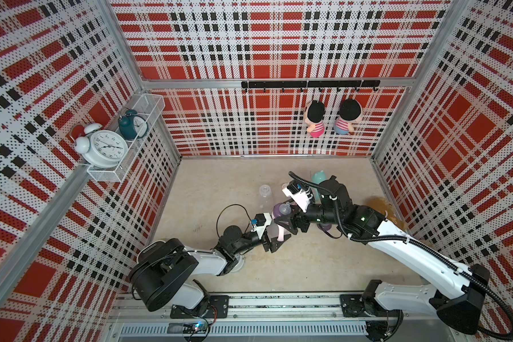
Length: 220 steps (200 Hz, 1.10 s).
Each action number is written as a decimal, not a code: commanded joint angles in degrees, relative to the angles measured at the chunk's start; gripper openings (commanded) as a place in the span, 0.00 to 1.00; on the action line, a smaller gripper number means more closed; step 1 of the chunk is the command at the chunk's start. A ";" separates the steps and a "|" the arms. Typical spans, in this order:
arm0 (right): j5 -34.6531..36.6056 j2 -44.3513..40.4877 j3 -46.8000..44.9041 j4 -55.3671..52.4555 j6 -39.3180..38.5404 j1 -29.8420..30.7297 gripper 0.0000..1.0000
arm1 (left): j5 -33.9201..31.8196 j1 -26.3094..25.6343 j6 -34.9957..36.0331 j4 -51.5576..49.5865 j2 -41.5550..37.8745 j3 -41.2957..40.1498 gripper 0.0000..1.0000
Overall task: Assemble the baby bottles
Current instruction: Screw the nipple onto the baby bottle.
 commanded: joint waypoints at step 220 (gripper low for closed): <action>-2.89 -0.04 -0.05 -0.67 -1.10 -1.52 0.82 | -1.34 -0.43 1.50 0.38 -0.96 1.24 0.00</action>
